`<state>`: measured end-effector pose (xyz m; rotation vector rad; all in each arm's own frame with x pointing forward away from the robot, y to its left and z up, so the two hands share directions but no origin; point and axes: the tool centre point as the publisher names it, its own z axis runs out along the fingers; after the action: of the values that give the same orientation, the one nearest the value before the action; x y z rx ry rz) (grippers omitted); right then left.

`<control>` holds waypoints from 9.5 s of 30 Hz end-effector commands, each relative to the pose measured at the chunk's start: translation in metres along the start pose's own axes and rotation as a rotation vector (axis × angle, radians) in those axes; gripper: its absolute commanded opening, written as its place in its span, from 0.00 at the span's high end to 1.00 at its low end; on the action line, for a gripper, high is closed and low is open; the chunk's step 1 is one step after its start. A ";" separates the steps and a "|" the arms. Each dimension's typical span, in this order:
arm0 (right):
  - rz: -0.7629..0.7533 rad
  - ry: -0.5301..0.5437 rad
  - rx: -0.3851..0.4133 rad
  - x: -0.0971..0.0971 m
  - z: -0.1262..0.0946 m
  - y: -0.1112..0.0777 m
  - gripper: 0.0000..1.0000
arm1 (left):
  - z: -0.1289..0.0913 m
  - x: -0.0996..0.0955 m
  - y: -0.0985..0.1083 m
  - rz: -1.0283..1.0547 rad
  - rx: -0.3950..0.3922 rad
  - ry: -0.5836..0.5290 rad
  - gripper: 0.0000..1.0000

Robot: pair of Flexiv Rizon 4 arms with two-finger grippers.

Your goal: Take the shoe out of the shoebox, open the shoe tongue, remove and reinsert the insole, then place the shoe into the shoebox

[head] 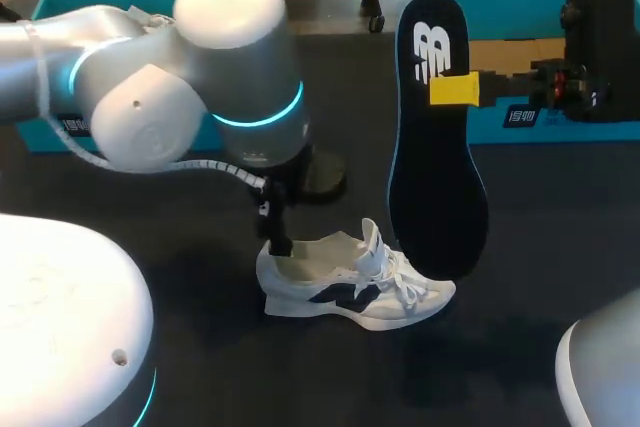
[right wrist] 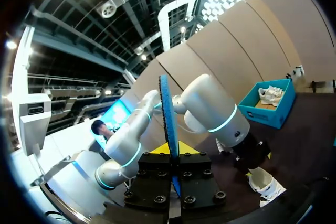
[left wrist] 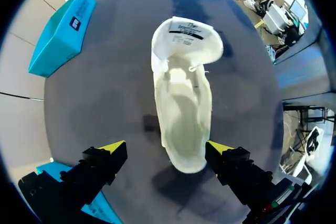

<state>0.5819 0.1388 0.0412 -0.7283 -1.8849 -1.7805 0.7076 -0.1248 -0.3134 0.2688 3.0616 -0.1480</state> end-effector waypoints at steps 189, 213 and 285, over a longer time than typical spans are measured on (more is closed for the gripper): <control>0.001 0.002 0.004 -0.003 0.004 0.002 1.00 | -0.011 0.006 -0.053 1.371 0.348 -0.433 0.00; 0.001 0.002 0.004 -0.003 0.004 0.002 1.00 | -0.135 -0.012 -0.055 1.247 0.672 -1.012 0.00; 0.183 0.035 0.136 -0.167 0.008 0.065 1.00 | -0.208 -0.045 -0.063 1.057 0.862 -1.241 0.00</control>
<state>0.7465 0.1349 -0.0185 -0.8060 -1.8112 -1.5634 0.7299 -0.1717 -0.0972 1.1749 1.2500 -1.0289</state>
